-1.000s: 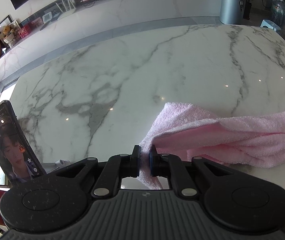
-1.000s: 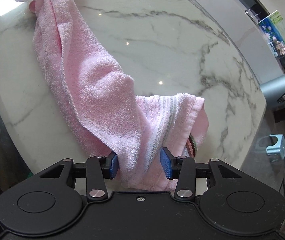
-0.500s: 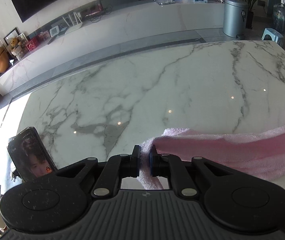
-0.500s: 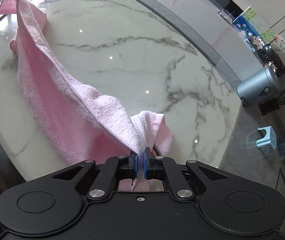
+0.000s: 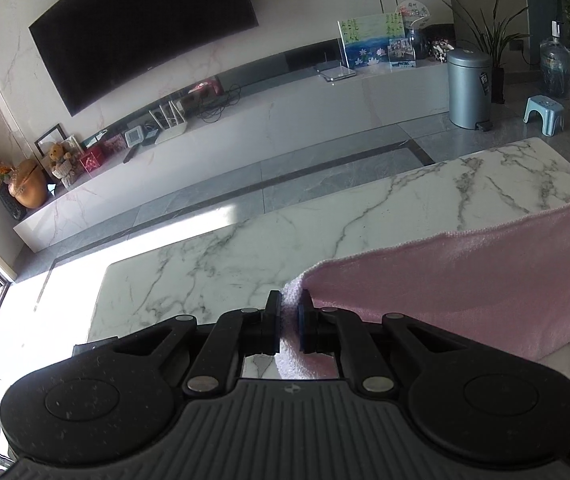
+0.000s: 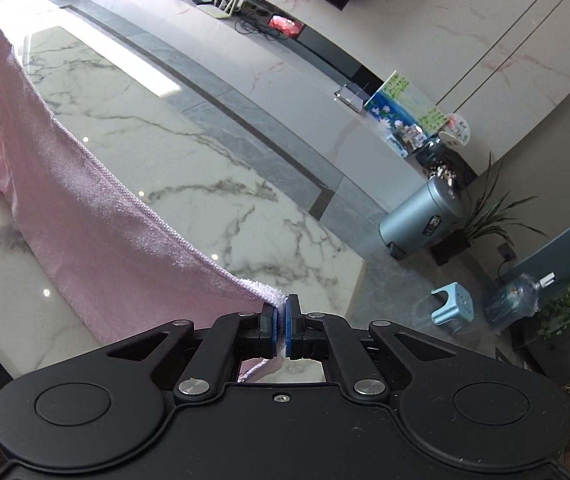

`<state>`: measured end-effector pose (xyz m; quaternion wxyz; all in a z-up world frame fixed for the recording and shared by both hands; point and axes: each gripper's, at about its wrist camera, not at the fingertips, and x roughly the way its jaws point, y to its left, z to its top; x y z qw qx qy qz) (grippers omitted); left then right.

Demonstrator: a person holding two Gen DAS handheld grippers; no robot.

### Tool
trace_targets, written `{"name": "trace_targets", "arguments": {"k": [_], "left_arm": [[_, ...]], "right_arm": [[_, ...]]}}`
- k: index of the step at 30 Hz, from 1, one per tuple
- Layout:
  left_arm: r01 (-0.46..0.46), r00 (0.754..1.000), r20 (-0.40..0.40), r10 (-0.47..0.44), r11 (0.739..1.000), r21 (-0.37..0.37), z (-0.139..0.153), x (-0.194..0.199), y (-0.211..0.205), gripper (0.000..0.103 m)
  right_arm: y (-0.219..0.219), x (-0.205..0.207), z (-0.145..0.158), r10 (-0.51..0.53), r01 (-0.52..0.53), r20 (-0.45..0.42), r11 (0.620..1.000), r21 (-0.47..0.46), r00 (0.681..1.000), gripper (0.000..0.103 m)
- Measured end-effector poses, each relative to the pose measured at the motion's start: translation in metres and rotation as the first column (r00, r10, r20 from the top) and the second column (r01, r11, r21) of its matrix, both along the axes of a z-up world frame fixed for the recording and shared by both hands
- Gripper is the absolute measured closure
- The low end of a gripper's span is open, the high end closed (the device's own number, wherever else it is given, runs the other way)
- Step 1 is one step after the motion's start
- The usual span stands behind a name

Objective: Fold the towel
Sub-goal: 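Raise and shake the towel with both grippers to unfold it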

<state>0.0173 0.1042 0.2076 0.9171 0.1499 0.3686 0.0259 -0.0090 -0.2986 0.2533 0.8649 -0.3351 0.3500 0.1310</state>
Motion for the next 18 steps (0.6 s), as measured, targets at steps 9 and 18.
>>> {"name": "trace_targets", "arguments": {"k": [9, 18], "left_arm": [[0.043, 0.995, 0.084, -0.049, 0.996, 0.074, 0.047, -0.033, -0.013, 0.097], [0.069, 0.991, 0.107, -0.082, 0.990, 0.120, 0.061, -0.041, -0.024, 0.097]], "right_arm": [[-0.010, -0.054, 0.052, 0.008, -0.007, 0.088, 1.000, -0.003, 0.996, 0.101], [-0.019, -0.074, 0.078, -0.001, 0.001, 0.130, 1.000, 0.005, 0.992, 0.101]]}}
